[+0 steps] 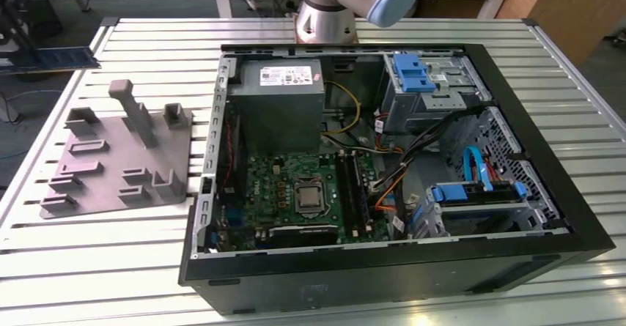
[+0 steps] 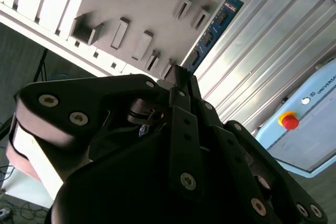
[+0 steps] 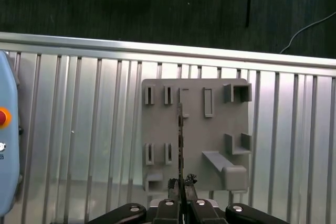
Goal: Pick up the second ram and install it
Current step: 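Pick up the second ram and move it above second insertion slot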
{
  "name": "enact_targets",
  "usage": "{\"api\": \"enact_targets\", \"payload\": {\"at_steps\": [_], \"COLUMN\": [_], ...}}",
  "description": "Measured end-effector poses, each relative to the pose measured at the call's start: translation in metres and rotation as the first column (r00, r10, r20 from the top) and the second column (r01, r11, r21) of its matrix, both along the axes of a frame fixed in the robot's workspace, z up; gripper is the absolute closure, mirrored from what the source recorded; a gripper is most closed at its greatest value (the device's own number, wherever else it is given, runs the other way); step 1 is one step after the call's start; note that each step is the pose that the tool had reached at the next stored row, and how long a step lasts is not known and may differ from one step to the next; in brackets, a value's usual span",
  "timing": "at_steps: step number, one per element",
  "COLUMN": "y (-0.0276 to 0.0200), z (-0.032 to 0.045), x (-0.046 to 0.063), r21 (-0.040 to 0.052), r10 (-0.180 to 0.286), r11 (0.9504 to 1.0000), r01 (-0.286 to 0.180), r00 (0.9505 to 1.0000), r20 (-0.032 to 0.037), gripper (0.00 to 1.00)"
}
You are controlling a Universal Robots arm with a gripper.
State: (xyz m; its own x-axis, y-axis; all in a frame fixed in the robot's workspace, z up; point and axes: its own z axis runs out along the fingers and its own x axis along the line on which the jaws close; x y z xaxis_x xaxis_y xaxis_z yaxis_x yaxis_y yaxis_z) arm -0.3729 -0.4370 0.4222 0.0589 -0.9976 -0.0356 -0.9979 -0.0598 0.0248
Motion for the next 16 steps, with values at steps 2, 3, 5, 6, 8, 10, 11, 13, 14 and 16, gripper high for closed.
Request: {"api": "enact_targets", "payload": {"at_steps": [2,3,5,6,8,10,11,13,14,16], "y": [0.0001,0.0,0.0,0.0,0.0,0.0,0.0,0.0,0.0,0.0001], "z": [-0.0005,-0.0007,-0.0013,-0.0015,-0.0017,-0.002,-0.0021,-0.0023,-0.0023,-0.0024], "x": [0.009,0.014,0.023,0.027,0.036,0.045,0.05,0.059,0.064,0.073], "r21": [0.0001,0.0,0.0,0.0,0.0,0.0001,0.0,0.0001,0.0001,0.0], "r10": [0.0,0.0,0.0,0.0,0.0,0.0,0.0,0.0,0.0,0.0], "r11": [1.0,1.0,1.0,1.0,1.0,1.0,1.0,1.0,1.0,1.0], "r01": [0.0,0.0,0.0,0.0,0.0,0.0,0.0,0.0,0.0,0.0], "r00": [1.0,1.0,1.0,1.0,1.0,1.0,1.0,1.0,1.0,1.0], "r20": [-0.0002,-0.0003,-0.0004,-0.0004,-0.0005,-0.0005,-0.0006,-0.0006,-0.0007,-0.0009], "gripper": [0.86,0.86,0.86,0.86,0.86,0.86,0.86,0.86,0.86,0.86]}}
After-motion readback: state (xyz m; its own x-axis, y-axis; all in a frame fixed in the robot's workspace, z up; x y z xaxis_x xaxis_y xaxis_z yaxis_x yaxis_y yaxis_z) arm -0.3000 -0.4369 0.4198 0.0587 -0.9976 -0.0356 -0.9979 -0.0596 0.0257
